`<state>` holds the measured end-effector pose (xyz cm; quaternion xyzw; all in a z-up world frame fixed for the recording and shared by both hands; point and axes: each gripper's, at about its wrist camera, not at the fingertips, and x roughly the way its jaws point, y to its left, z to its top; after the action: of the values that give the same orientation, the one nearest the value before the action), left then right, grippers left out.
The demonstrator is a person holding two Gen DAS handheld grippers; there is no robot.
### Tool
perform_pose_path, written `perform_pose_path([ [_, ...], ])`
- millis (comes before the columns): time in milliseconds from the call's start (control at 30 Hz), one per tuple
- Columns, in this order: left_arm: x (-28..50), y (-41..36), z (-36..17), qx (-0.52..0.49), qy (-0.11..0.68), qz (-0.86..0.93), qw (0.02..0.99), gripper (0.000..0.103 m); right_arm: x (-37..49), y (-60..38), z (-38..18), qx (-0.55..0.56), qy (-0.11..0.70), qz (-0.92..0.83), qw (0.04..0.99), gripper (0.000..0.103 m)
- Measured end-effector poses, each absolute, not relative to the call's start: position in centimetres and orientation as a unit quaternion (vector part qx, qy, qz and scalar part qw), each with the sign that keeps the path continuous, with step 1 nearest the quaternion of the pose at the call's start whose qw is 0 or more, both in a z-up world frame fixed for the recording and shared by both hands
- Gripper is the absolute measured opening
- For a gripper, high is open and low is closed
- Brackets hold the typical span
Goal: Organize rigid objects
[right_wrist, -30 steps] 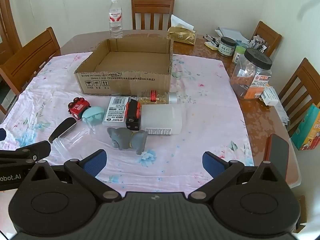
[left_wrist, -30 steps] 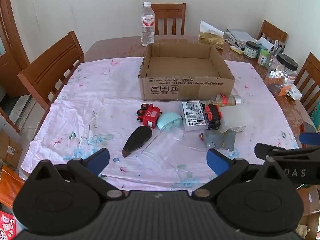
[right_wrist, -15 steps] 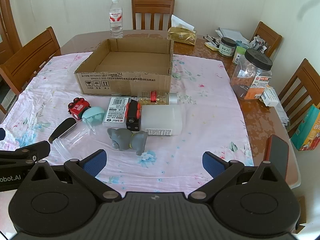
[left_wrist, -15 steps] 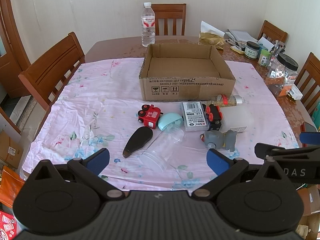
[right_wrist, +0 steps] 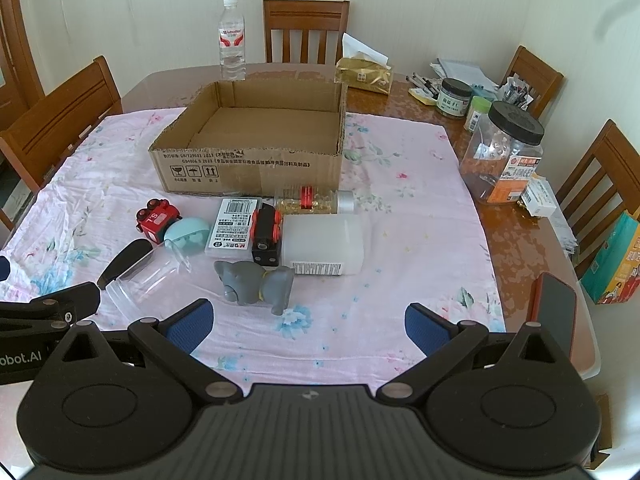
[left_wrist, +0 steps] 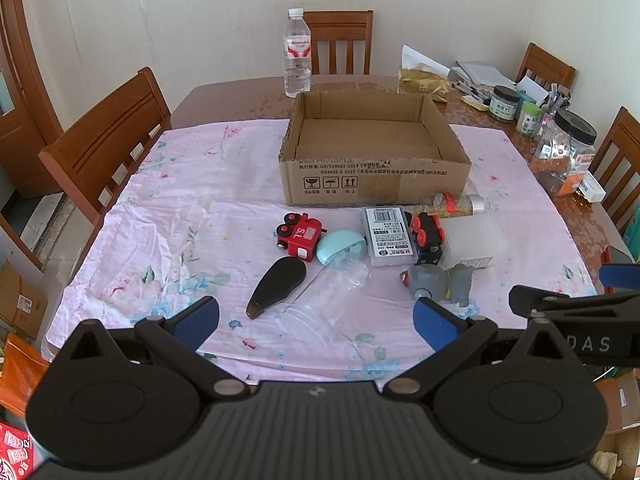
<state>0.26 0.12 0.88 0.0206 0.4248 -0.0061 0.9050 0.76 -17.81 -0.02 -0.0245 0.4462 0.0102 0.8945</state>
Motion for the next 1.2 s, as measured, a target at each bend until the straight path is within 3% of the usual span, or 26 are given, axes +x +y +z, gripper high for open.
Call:
perform_pose_path([
  [1200,0.25,-0.32,0.64,0.016,0.414,-0.015,0.910,0.103,1.04,-18.08,-0.01,-0.038,0.433,0.014,0.901,0.103],
])
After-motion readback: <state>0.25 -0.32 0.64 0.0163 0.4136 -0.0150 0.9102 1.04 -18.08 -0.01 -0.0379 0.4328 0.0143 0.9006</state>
